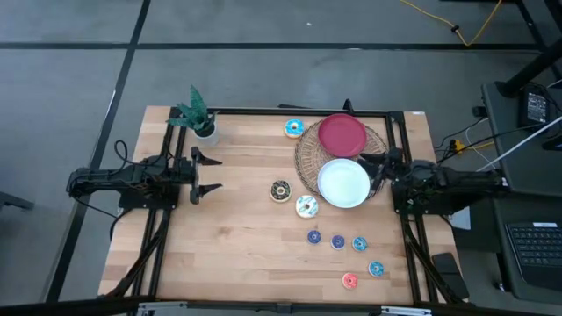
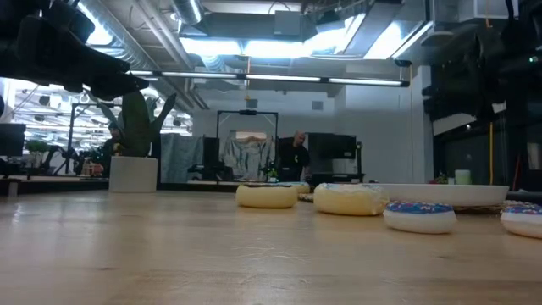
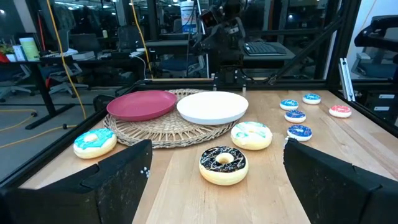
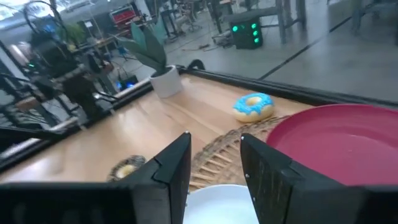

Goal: Pick & Place donuts
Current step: Put the big blue donut on the white plate

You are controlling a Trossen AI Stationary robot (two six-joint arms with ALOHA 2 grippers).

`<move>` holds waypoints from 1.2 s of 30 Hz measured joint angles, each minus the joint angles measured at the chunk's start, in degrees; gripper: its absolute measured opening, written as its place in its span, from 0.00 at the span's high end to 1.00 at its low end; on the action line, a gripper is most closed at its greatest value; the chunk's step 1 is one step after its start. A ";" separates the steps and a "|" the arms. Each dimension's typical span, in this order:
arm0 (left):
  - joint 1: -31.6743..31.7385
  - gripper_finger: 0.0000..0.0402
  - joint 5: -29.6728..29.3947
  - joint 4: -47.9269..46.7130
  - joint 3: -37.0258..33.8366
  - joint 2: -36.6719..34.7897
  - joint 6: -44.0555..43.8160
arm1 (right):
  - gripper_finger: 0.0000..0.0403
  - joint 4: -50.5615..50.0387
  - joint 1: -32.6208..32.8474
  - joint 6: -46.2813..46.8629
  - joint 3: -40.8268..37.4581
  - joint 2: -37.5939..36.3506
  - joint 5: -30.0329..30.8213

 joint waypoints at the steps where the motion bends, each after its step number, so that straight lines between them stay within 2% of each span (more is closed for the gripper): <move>1: 0.00 0.12 0.00 0.00 0.00 -0.02 0.00 | 0.65 -0.05 0.00 0.16 0.92 0.67 -0.58; 8: 0.00 0.12 0.00 0.00 0.00 -0.02 0.00 | 0.53 0.77 0.02 -1.60 10.24 8.81 -6.05; 16: 0.00 0.12 0.00 0.00 0.01 -0.02 0.00 | 0.41 0.70 0.02 -5.41 22.63 20.37 -7.77; 26: 0.00 0.12 0.00 0.00 0.00 -0.02 0.00 | 0.40 -5.38 0.00 -19.67 41.43 36.53 -7.69; 30: 0.02 0.12 0.00 0.00 0.00 0.00 0.00 | 0.40 -6.73 -0.48 -22.73 48.10 42.40 -7.64; 36: 0.00 0.12 0.00 0.00 0.00 -0.02 0.00 | 0.40 -9.59 -3.26 -22.43 57.35 51.98 -7.65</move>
